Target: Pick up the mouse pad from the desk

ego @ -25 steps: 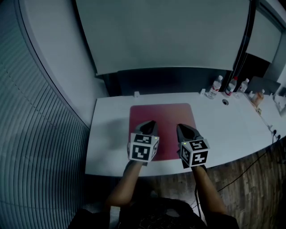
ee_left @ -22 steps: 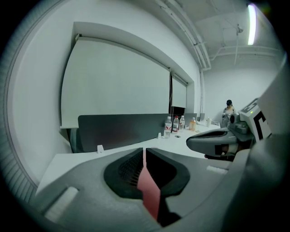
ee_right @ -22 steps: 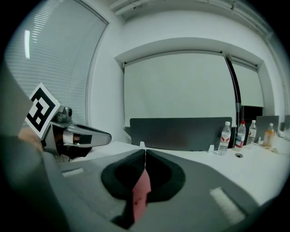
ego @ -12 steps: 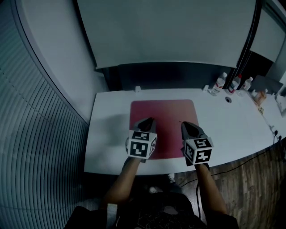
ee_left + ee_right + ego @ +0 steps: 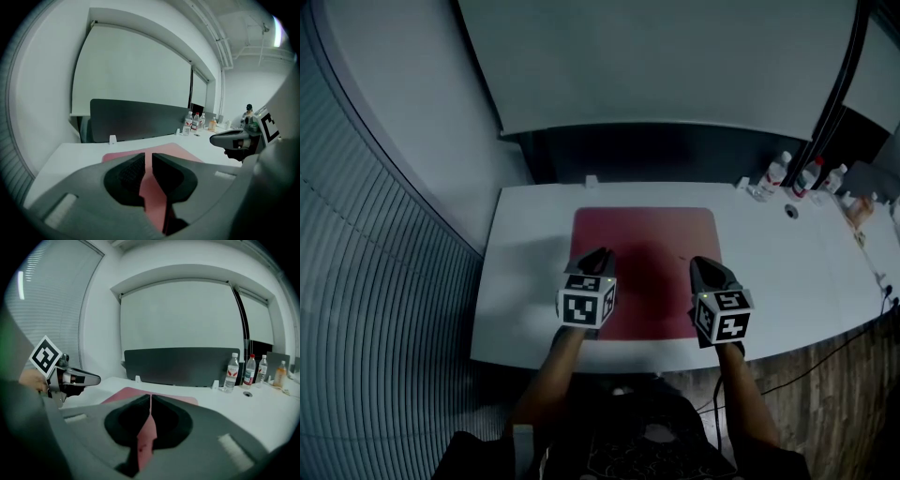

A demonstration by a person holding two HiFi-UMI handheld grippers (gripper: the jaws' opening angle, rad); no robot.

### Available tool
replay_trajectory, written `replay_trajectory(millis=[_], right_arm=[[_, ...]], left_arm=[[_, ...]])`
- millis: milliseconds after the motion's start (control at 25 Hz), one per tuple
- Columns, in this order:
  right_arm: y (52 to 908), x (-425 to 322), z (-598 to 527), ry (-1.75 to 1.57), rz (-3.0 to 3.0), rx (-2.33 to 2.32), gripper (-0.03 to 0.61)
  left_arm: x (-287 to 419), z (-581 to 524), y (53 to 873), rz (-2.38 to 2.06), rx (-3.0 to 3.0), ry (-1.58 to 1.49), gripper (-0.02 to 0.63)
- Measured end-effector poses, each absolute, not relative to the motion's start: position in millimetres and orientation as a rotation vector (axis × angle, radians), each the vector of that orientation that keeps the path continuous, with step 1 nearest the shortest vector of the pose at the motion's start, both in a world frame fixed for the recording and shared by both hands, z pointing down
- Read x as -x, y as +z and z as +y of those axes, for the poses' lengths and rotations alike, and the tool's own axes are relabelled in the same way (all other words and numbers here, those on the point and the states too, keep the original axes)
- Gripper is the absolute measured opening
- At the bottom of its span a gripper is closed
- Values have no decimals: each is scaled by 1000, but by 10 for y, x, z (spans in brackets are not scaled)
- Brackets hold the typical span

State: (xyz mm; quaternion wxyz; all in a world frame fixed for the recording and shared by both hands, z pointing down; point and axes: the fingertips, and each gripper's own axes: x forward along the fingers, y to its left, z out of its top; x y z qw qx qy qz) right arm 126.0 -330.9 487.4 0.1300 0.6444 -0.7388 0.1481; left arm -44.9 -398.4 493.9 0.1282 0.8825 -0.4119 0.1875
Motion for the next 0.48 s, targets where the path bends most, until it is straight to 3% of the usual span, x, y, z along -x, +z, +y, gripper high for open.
replay_trajectory(millis=[480], right_arm=[[5435,-1704,-3492,552,-2080,-1822,29]], left_arm=[[513,-4289,5525,-1224,-2448,695,123]])
